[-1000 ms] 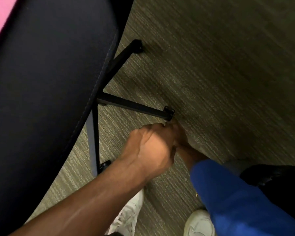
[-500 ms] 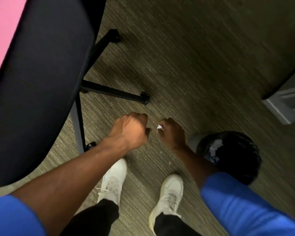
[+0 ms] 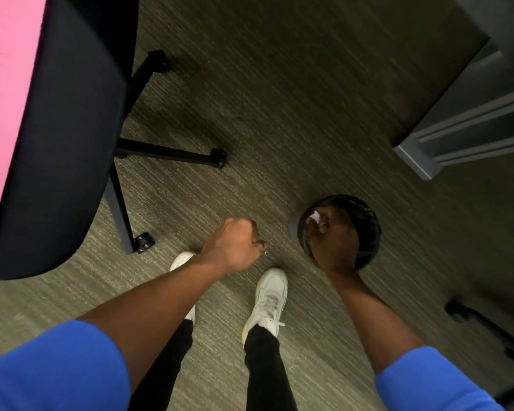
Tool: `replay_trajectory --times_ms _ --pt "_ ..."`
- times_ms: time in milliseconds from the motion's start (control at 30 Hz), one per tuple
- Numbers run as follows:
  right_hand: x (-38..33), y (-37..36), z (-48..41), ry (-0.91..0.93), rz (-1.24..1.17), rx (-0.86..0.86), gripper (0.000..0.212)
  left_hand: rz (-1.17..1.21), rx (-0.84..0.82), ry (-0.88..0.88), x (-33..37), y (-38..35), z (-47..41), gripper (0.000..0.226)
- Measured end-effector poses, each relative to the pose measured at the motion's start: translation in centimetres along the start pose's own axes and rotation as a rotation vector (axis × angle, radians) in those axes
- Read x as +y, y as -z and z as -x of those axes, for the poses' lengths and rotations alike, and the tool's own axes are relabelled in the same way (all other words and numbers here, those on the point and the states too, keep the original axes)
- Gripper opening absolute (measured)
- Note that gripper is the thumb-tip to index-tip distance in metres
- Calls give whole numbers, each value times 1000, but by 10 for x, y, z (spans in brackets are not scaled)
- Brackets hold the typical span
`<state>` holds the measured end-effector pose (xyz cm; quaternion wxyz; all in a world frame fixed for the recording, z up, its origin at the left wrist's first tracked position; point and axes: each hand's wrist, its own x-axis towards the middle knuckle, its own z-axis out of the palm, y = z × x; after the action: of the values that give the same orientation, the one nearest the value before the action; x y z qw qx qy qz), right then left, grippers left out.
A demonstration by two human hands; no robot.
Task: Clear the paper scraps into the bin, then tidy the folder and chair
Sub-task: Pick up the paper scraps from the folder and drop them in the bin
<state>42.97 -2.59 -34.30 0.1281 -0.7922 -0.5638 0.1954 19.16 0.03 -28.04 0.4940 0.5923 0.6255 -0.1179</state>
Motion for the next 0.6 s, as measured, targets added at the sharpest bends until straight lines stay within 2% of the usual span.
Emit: replay_trajectory --times_ms 167,267,400,600 --pt "41 24 15 -133 31 -53 38 -50 -44 31 1 -12 11 28" --pt "54 33 22 -189 92 -89 34 -90 -57 48 1 -16 17 30" --pt "58 37 32 -181 140 -111 26 -96 -57 47 2 -19 27 26" --pt "31 38 50 -161 128 -201 33 -72 -19 56 3 -11 42 33"
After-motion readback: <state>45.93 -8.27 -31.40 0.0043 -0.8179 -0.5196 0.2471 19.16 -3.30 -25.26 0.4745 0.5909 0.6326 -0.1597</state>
